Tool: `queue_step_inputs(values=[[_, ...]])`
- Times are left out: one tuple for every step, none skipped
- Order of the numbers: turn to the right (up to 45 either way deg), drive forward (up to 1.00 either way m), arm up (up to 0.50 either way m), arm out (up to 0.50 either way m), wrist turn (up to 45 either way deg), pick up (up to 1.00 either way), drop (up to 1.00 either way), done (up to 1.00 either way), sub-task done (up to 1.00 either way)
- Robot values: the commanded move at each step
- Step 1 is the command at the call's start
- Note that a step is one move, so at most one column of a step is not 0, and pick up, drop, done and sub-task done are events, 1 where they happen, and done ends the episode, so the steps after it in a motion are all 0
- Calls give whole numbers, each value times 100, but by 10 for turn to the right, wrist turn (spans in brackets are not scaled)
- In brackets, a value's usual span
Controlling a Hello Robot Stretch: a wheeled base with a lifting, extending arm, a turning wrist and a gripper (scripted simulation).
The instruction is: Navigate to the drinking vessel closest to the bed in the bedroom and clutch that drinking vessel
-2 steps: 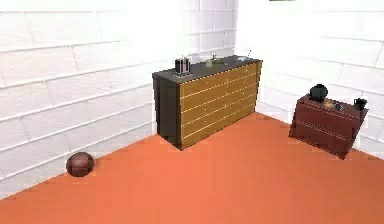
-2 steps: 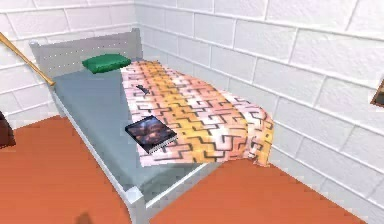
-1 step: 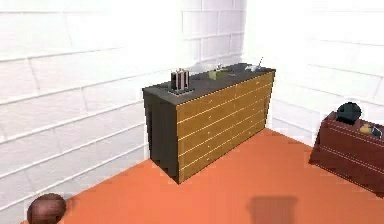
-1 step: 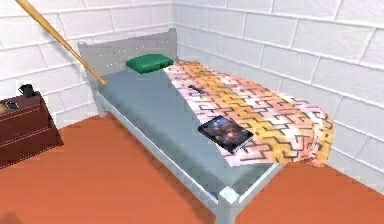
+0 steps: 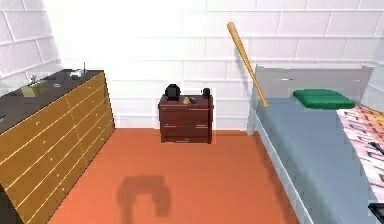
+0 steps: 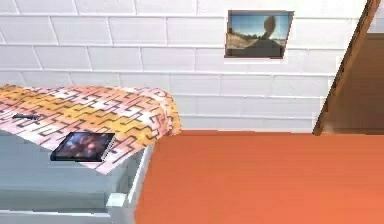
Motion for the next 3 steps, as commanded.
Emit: queue_step_inputs(values=[[0, 100, 0, 0, 0, 0, 0, 0, 0], [60, 0, 0, 0, 0, 0, 0, 0, 0], [0, 40, 0, 0, 0, 0, 0, 0, 0]])
